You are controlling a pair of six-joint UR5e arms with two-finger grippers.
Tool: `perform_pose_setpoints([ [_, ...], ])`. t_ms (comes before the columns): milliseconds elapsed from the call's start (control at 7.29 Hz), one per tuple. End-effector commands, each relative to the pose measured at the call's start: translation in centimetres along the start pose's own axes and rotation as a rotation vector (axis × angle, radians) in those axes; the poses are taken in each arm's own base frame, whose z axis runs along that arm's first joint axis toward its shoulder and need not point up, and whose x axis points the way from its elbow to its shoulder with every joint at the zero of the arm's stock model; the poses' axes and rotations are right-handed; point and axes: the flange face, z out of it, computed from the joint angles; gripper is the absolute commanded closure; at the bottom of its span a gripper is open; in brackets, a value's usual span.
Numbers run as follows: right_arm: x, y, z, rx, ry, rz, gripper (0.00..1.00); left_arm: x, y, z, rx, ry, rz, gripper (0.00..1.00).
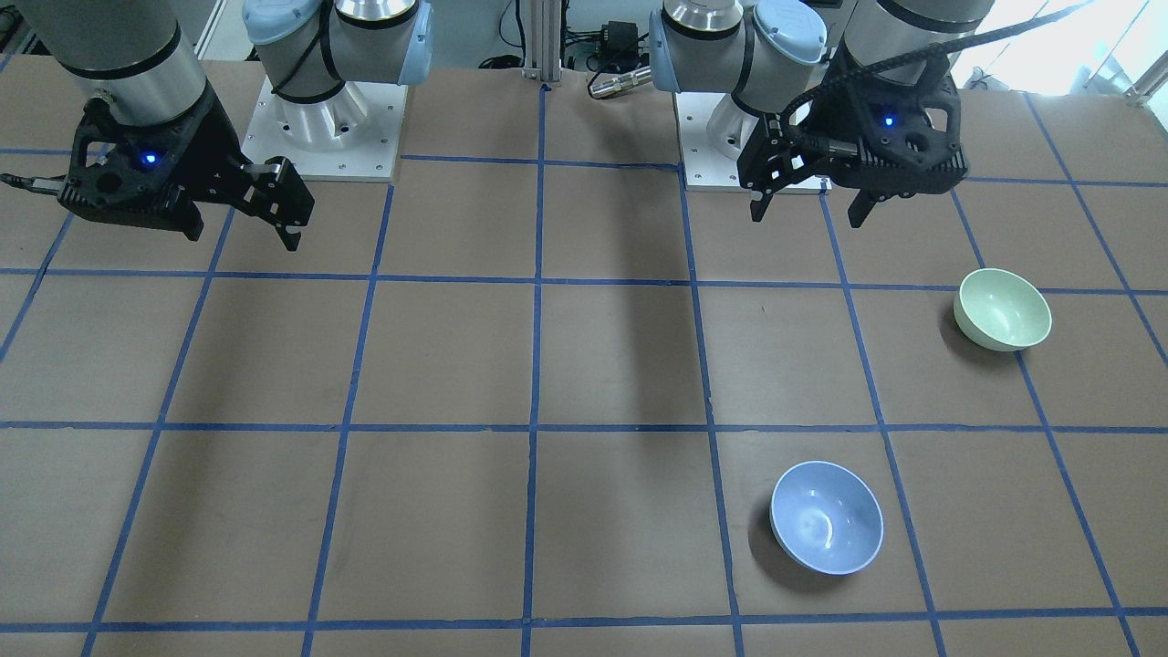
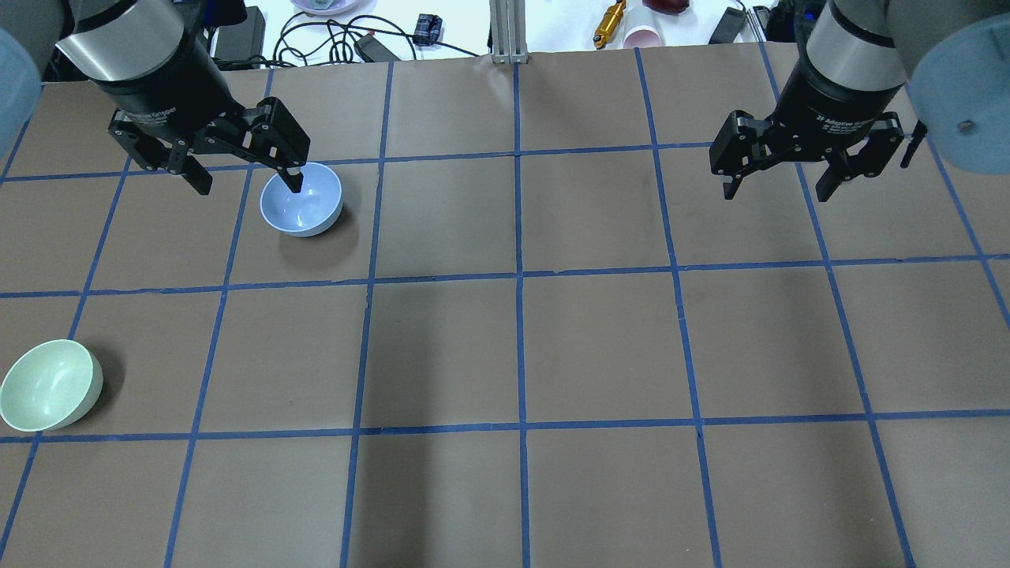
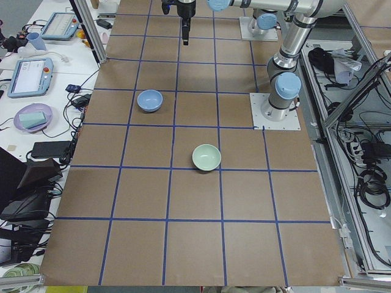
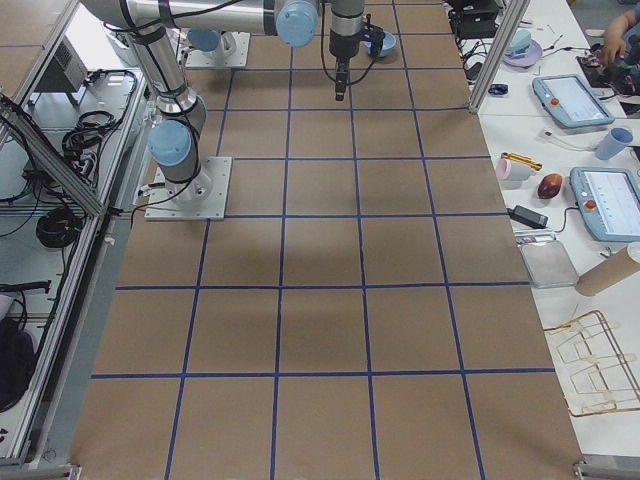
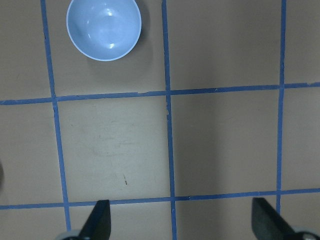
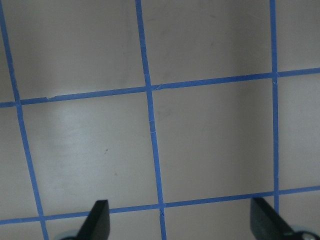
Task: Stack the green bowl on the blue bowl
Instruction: 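Move the left gripper from the blue bowl toward the green bowl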
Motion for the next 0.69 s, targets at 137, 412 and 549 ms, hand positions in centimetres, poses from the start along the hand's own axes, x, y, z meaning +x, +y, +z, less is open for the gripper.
perform_pose_setpoints([
  [137,-0.01,-0.01,-0.05,0.001,-0.001,0.000,0.00,-0.17,-0.03,-0.18,0.008,-0.007,-0.002,0.00],
  [412,0.00,-0.01,-0.04,0.001,0.000,0.000,0.00,-0.13,0.01,0.12,0.002,-0.002,-0.002,0.00],
  [549,0.00,0.01,0.03,-0.001,0.000,0.000,0.00,-0.14,0.02,0.19,0.001,-0.004,-0.002,0.00],
])
